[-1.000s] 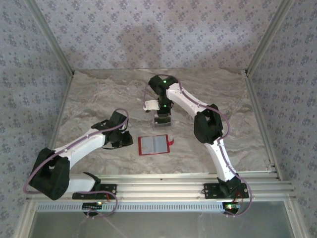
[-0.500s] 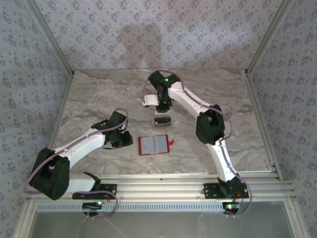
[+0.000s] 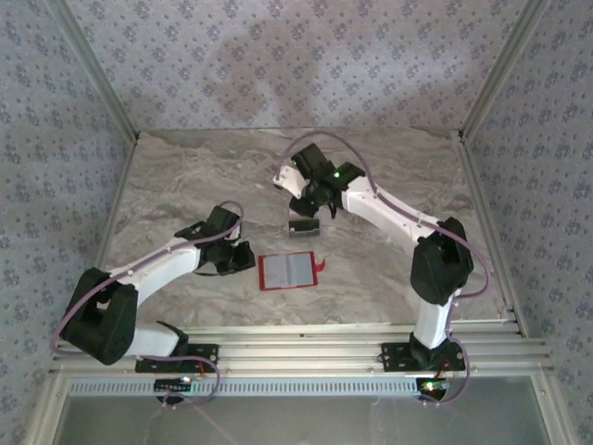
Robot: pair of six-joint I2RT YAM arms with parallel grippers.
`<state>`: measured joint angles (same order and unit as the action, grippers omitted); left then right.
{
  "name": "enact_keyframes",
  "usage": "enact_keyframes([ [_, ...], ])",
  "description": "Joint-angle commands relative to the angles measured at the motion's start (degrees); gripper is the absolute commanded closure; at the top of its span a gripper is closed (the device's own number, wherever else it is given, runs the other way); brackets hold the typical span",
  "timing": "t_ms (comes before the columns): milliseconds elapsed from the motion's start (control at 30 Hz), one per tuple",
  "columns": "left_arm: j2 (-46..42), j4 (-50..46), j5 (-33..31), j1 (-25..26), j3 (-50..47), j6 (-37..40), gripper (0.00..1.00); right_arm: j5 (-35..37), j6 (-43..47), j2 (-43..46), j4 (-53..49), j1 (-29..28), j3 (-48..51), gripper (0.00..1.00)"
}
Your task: Take the credit cards out of the card holder
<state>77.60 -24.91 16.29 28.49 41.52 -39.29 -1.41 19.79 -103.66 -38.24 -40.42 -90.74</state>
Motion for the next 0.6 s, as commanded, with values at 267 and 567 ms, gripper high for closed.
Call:
enact_keyframes([
  [267,3.81,8.43,8.97,-2.2,-0.71,-3.23,0.89,-4.58,-45.96,6.42,12.91,-5.26,17.33,0.88],
  [567,3.3,12.12,11.49,-4.68,-3.45,-5.06,0.9,-10.74,-57.32,1.34,17.76,-10.3,19.5,0.81],
])
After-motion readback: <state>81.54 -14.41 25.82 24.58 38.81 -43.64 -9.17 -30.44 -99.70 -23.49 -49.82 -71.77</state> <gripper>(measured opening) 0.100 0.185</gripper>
